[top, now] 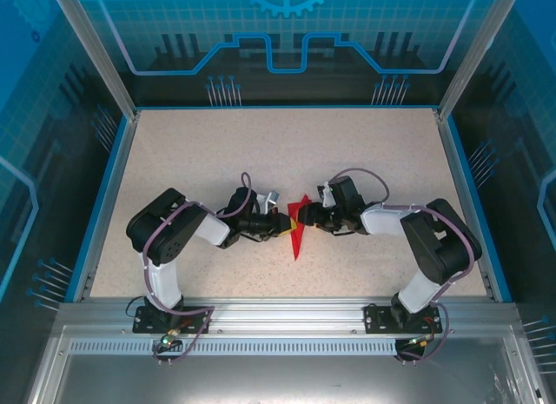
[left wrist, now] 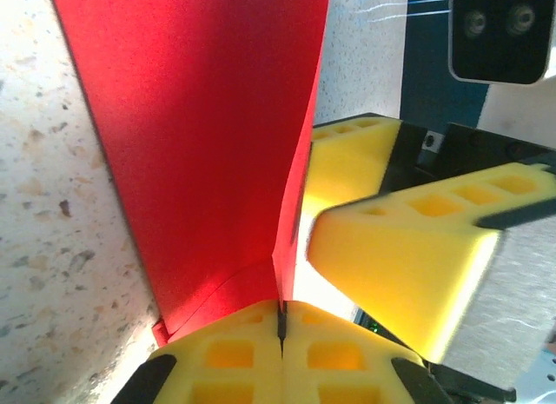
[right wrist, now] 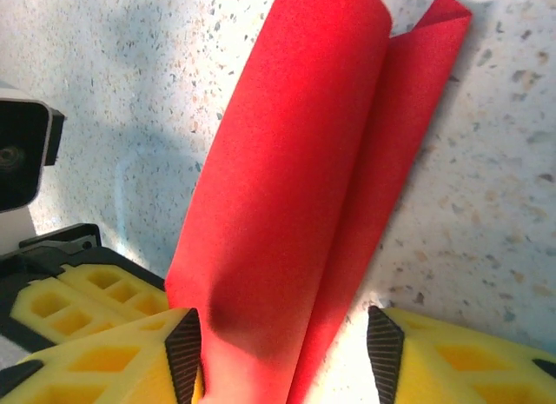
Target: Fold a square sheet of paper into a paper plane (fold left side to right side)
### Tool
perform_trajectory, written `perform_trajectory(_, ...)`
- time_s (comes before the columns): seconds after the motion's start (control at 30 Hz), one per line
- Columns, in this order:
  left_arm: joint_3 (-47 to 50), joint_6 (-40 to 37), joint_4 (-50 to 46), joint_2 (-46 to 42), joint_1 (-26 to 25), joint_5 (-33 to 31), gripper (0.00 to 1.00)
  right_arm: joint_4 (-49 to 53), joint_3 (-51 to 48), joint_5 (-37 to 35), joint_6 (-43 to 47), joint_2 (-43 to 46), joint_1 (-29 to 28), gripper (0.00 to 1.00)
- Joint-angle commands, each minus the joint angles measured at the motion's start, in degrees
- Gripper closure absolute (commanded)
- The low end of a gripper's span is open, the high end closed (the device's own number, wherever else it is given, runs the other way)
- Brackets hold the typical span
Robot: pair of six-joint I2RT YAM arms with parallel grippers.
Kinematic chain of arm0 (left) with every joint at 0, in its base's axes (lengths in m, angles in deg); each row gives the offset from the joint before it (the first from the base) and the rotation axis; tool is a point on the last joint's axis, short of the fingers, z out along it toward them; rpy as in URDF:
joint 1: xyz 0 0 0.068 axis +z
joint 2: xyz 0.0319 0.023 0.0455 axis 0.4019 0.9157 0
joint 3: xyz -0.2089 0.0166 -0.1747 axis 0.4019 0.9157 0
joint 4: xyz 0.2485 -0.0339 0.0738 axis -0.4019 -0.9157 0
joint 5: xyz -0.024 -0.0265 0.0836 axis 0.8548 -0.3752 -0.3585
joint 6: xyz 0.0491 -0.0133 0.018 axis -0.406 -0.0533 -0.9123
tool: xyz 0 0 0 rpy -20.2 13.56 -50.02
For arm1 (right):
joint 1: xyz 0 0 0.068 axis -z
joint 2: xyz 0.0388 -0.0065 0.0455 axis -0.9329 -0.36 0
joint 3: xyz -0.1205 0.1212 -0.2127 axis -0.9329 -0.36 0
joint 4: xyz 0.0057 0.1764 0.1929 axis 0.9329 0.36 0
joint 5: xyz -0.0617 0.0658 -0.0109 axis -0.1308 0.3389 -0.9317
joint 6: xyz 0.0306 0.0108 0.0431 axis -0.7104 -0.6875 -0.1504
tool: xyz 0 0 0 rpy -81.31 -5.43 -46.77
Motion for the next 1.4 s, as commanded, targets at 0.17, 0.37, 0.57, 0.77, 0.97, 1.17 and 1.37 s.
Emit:
perform_trajectory(0.17,-1.08,-2.72,-1.95,-0.56,0.57,-0.52,1.00,4.18,1.82,1.55,2.63,6.03,3.38,0.10)
perform_trajectory(0.37,-1.07,-2.90,-1.95,-0.56,0.65,-0.52,1.00,6.12,4.76,1.80,2.42,3.76,3.50,0.01)
perform_trajectory(0.57,-0.99,-2.96,-1.95,-0.74,0.64,-0.43,1.00,6.21,8.20,2.80,1.76,-0.22,2.89,0.01)
perform_trajectory(0.77,-1.07,-2.96,-1.95,-0.82,0.64,-0.38,1.00,6.46,10.41,2.77,1.67,-3.83,1.78,0.01)
perform_trajectory(0.97,-0.99,-3.11,-1.95,-0.89,0.68,-0.28,1.00,6.65,13.15,2.96,1.75,-6.55,1.12,0.01)
perform_trajectory(1.17,-1.10,-3.21,-2.07,-0.82,0.63,-0.27,1.00,6.94,14.28,3.03,1.84,-8.09,0.63,0.01)
perform_trajectory(1.37,-1.84,-4.20,-3.83,-1.13,0.72,-0.33,1.00,10.95,16.08,1.75,3.08,-10.14,0.15,0.01)
